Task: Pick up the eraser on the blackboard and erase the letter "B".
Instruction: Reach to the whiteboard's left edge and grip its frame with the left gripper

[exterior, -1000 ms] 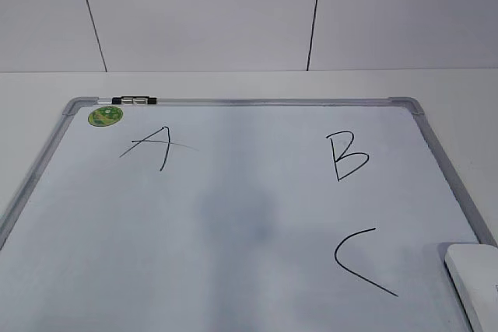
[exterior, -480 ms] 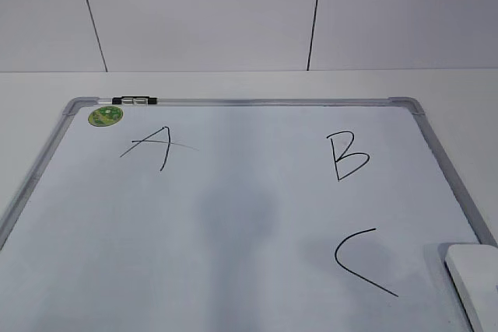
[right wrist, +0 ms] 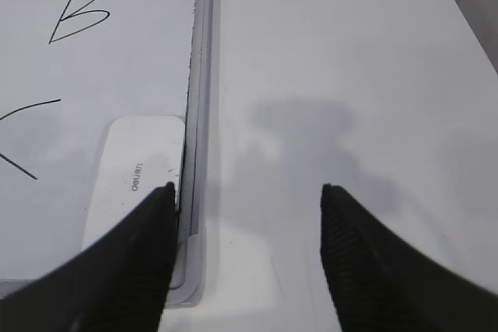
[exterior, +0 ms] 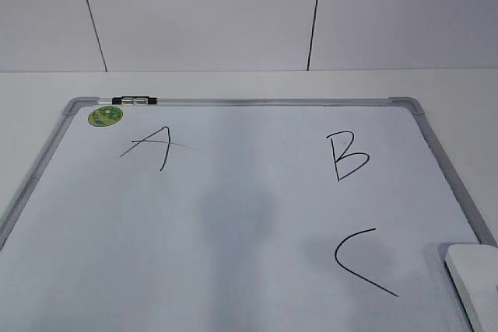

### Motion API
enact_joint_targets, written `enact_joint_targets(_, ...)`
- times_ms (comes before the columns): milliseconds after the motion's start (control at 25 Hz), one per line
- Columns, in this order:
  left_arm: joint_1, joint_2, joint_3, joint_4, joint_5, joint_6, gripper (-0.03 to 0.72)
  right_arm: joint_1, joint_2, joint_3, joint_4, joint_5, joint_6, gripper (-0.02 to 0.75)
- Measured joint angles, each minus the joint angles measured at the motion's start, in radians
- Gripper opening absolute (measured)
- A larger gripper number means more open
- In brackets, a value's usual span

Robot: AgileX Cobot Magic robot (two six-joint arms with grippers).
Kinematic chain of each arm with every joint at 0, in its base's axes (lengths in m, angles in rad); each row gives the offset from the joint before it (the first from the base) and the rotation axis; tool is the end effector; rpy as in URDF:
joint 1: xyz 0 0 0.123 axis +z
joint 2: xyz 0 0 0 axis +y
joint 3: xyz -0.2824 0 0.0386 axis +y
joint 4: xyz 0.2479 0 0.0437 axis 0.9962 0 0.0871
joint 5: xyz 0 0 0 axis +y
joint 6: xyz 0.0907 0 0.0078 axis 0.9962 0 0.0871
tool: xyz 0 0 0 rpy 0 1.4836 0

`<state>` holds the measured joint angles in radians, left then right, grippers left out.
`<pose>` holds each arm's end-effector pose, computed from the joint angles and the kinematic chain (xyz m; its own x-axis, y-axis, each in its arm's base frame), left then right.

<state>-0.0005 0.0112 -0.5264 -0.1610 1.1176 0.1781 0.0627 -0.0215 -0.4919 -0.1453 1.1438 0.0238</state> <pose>-0.0092 -0.0131 0.2808 -0.4719 0.1060 -0.8752 0.1777 0.9838 0.0233 -0.0105 -0.0127 0.2689 -0.5140 -0.0687 -0.8551 0.0319 0.9946 -0.0991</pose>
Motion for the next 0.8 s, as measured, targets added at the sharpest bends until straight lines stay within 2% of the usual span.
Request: enact_joint_targets(800,0.0,0.0,0.0,0.0,0.0,0.0,0.154,0.0,0.0,0.0,-0.001,0.002,0.0,0.472)
